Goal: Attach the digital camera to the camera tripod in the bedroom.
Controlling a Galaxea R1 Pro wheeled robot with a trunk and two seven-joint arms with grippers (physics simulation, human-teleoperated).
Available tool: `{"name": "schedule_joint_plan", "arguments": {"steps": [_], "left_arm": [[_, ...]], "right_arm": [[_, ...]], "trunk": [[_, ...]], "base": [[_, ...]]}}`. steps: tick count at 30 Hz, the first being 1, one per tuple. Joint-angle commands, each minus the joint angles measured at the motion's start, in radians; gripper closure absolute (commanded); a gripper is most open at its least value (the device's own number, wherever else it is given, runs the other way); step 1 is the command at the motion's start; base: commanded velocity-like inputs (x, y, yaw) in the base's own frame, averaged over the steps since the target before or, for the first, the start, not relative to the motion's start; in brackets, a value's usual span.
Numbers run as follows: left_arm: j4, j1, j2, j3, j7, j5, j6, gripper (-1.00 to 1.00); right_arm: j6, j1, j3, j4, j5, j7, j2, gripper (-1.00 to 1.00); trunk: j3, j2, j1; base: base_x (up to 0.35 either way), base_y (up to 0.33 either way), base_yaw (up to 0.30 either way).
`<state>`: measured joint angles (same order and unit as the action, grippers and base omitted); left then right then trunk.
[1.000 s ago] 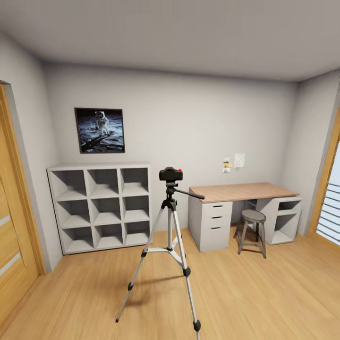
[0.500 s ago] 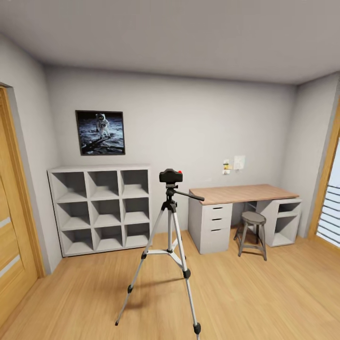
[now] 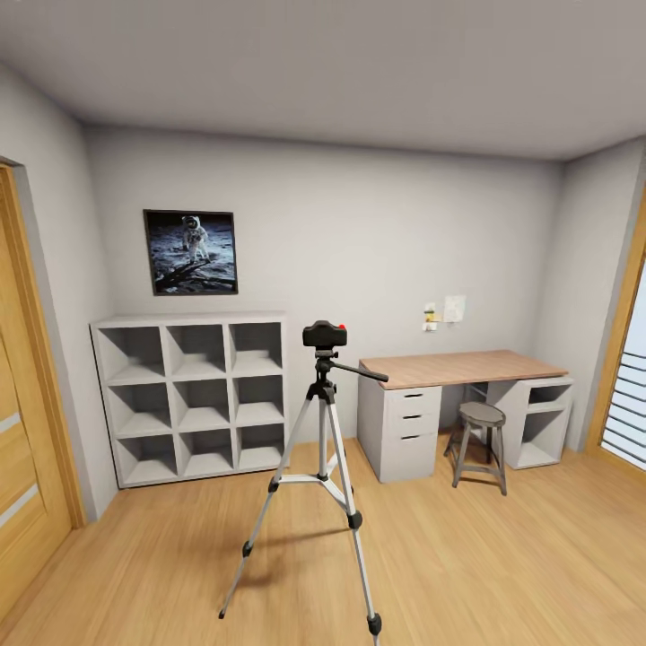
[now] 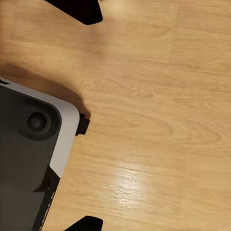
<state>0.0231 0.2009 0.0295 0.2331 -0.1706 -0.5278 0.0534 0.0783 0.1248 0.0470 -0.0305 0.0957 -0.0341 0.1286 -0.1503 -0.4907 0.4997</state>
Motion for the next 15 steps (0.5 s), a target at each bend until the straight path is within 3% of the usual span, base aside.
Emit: {"name": "schedule_joint_plan", "arguments": {"steps": [1, 15], "left_arm": [[0.000, 0.000, 0.000, 0.009, -0.003, -0.008, 0.002, -1.00], [0.002, 0.000, 0.001, 0.007, -0.003, -0.006, 0.002, -1.00]], "right_arm": [[0.006, 0.001, 0.005, -0.003, 0.010, -0.004, 0.000, -1.00], [0.005, 0.001, 0.005, -0.003, 0.010, 0.001, -0.001, -1.00]], "trunk": [[0.000, -0.001, 0.000], [0.000, -0.001, 0.000]], "base": [[0.000, 0.000, 0.000], [0.000, 0.000, 0.000]]}}
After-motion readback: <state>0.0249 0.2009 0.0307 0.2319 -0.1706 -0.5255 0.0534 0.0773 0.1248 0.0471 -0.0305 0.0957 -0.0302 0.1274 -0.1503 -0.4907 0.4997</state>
